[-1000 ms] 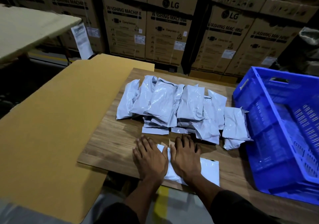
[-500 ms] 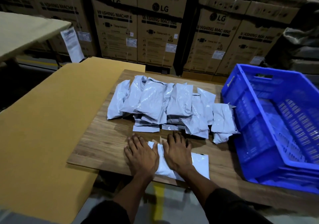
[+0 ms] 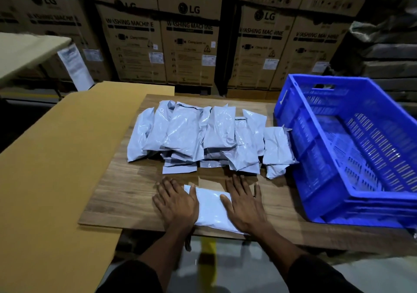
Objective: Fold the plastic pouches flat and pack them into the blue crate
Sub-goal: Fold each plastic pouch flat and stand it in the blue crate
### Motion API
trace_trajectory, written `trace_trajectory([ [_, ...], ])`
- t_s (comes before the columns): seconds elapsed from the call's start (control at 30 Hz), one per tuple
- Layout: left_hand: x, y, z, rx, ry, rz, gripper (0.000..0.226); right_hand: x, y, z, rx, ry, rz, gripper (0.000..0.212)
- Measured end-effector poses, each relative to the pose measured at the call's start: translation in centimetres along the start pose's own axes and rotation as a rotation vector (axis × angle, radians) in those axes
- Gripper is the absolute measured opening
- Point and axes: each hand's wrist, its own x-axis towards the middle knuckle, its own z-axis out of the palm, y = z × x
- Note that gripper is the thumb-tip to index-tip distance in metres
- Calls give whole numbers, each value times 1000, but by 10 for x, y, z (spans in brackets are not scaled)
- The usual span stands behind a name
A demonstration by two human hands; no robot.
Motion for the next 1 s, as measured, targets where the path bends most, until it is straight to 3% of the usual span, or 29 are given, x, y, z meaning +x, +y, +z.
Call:
trace_trajectory([
  [0.3,-1,-7,0,37,66,85,77,1,-1,14,-26,92,14,71],
  [0.4,-3,-6,-4,-46,87,95,74,1,1,13,-18,96,11,69],
  [0.47,-11,-8,-4,-89,210,214,64,0,2,11,-19,90,0,72],
  [0.57,-27,-11,1,-133,387,581,54,1,2,8,-13,76,-26,79],
  [0.63,-30,-11,3,-95,356,817,58,1,1,4,-33,106,-58,75],
  [0.7,-26,-12,7,-11,256,928,64,-2,1,-2,-77,152,-125,65],
  [0.83,-22,-17,13,38,171,893,63,-23,2,5,-105,224,-316,54],
  [1.0,-21,-22,17,-19,224,935,56,-40,4,15,-110,143,-291,51],
])
